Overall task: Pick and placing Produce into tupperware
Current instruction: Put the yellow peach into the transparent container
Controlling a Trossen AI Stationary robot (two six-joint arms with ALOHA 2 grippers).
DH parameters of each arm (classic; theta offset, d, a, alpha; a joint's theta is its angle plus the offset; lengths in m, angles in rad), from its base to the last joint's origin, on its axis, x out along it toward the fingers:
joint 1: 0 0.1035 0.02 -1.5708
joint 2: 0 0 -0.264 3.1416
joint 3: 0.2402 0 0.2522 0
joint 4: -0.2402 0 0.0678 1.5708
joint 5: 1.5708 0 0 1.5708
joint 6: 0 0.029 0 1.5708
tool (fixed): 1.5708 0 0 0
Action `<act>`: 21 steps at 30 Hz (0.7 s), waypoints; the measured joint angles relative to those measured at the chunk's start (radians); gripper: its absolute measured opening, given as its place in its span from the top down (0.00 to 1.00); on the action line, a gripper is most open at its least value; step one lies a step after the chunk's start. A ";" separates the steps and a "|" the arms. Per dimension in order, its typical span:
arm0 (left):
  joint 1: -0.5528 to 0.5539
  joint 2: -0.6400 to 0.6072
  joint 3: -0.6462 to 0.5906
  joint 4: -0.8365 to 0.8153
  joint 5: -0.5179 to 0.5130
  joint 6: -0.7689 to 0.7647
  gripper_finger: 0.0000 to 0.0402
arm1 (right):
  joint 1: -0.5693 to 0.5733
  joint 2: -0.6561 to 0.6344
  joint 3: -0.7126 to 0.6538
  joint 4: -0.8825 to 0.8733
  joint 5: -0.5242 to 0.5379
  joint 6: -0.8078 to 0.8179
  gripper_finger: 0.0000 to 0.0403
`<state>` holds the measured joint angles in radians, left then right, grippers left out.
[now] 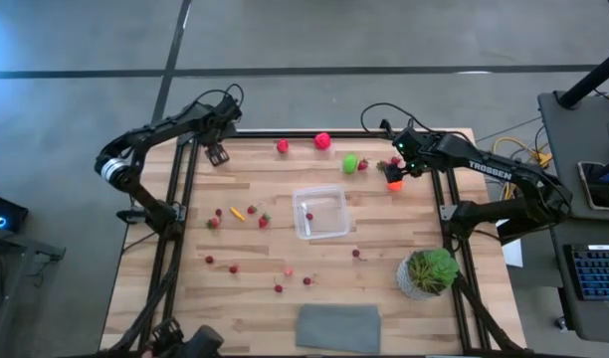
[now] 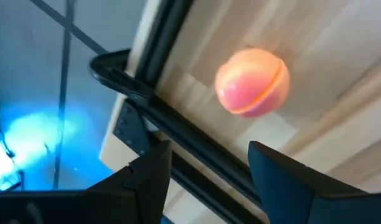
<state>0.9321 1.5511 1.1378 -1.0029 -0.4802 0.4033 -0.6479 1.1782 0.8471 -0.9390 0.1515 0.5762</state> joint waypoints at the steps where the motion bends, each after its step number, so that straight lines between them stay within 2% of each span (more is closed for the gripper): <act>1: 0.000 -0.004 0.000 0.012 -0.001 -0.009 0.51 | 0.000 0.000 0.000 0.000 0.001 0.000 0.17; 5: 0.000 -0.010 0.000 0.036 0.003 -0.053 0.52 | 0.000 0.000 0.000 0.000 0.002 0.000 0.17; 9: 0.000 -0.010 0.000 0.080 0.004 -0.009 0.49 | 0.000 0.000 0.000 0.000 0.000 0.000 0.17; 17: -0.006 -0.008 -0.005 0.096 0.043 -0.026 0.31 | 0.000 0.000 0.000 0.000 -0.001 0.001 0.16; 19: -0.005 -0.008 -0.007 0.069 0.093 -0.081 0.29 | 0.000 0.000 0.000 0.000 -0.001 0.001 0.16; 21: 0.005 -0.006 -0.012 0.058 0.189 -0.156 0.28 | 0.000 0.000 0.000 0.000 -0.001 0.001 0.16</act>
<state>0.9374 1.5450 1.1259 -0.9445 -0.2912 0.2470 -0.6479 1.1778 0.8471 -0.9390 0.1501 0.5769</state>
